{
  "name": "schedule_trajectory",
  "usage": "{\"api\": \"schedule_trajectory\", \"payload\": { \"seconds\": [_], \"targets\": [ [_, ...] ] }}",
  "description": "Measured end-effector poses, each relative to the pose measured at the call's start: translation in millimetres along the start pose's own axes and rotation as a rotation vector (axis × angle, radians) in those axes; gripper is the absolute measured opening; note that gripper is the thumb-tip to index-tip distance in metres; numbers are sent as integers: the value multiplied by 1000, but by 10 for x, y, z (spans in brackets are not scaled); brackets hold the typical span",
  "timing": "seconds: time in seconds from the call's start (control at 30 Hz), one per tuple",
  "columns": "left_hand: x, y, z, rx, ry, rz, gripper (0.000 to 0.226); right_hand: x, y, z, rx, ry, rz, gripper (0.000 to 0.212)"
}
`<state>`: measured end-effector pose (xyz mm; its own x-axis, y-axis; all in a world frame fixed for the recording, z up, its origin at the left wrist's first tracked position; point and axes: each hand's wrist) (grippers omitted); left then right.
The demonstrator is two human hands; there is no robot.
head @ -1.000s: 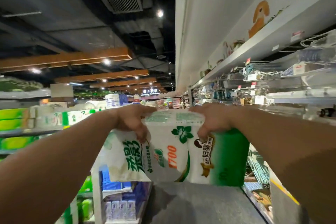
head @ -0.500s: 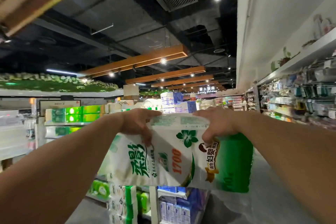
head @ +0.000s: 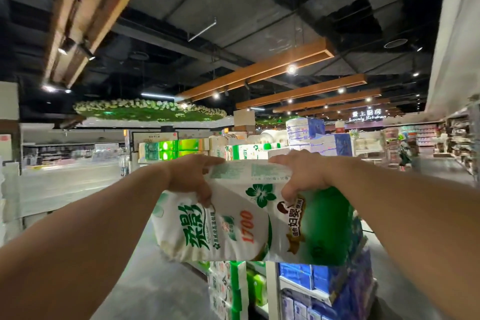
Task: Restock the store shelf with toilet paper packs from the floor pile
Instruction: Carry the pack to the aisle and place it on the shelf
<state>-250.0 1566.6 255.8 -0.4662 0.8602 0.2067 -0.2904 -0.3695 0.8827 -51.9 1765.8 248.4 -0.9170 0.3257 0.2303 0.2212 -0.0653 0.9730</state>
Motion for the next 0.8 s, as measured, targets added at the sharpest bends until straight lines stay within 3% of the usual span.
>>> {"api": "schedule_trajectory", "payload": {
  "seconds": [0.3, 0.63, 0.8],
  "targets": [
    [1385, 171, -1127, 0, 11, -26, 107, 1916, -636, 312, 58, 43, -18, 60],
    [3145, -46, -2324, 46, 44, -44, 113, 3891, -1478, 870, 27, -12, -15, 109],
    [4111, -108, -2955, 44, 81, -44, 113, 5029, -1849, 1204, 62, 34, -31, 107]
  ]
}}
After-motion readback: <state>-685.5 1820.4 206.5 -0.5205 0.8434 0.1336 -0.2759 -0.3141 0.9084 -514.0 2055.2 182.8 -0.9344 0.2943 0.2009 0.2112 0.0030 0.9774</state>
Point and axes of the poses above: each hand's wrist, its own x-axis towards the middle knuckle, its own y-axis out of the back of the hand, z = x × y, and after that the axes turned 9 degrees about -x, right-handed
